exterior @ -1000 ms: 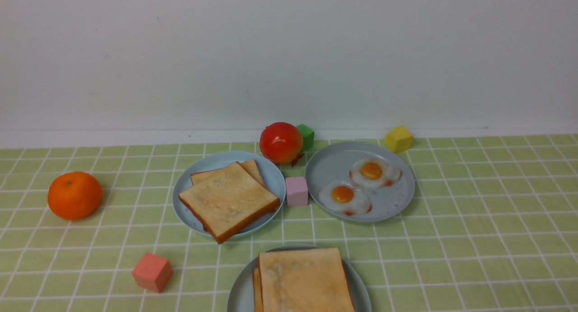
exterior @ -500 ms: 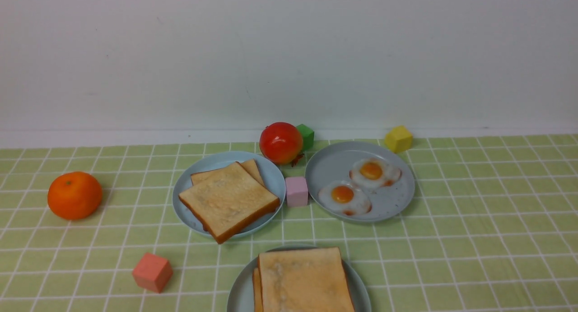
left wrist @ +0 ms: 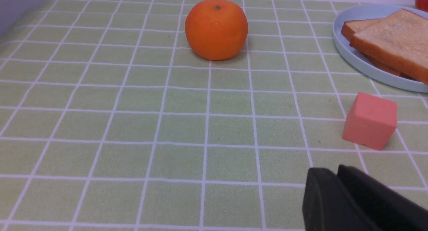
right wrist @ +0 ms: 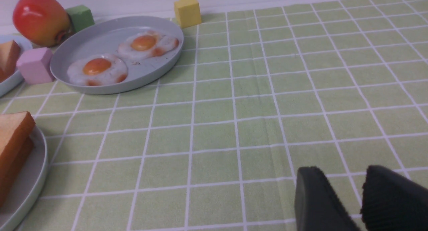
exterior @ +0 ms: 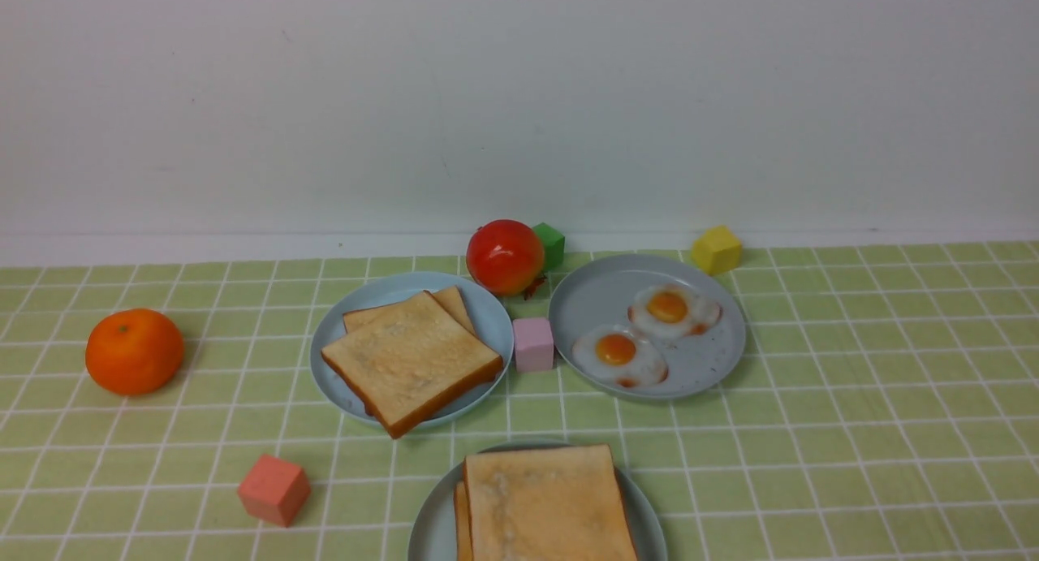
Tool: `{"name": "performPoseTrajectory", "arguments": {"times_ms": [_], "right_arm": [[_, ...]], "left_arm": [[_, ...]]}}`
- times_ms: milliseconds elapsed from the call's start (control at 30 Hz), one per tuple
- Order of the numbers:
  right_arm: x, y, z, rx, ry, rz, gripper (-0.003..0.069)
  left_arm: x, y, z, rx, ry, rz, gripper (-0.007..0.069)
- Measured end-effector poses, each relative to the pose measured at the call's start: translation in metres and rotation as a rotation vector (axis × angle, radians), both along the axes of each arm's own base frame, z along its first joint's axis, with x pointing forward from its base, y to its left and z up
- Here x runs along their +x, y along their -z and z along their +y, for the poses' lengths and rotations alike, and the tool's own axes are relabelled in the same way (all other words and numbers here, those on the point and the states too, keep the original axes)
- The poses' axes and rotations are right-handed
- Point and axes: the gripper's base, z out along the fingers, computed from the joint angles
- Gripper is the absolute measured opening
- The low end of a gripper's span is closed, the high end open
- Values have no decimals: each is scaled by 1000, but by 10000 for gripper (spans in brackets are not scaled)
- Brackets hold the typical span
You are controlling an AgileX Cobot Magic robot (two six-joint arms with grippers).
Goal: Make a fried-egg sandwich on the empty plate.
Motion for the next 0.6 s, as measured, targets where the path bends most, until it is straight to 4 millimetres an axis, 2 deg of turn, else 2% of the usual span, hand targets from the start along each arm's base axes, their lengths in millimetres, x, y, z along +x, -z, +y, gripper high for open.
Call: {"name": "performPoseTrajectory", "arguments": {"times_ms": [600], "right_arm": [[0, 0, 0, 0, 0, 0, 237]], "left_arm": [[0, 0, 0, 0, 0, -1, 74]]}}
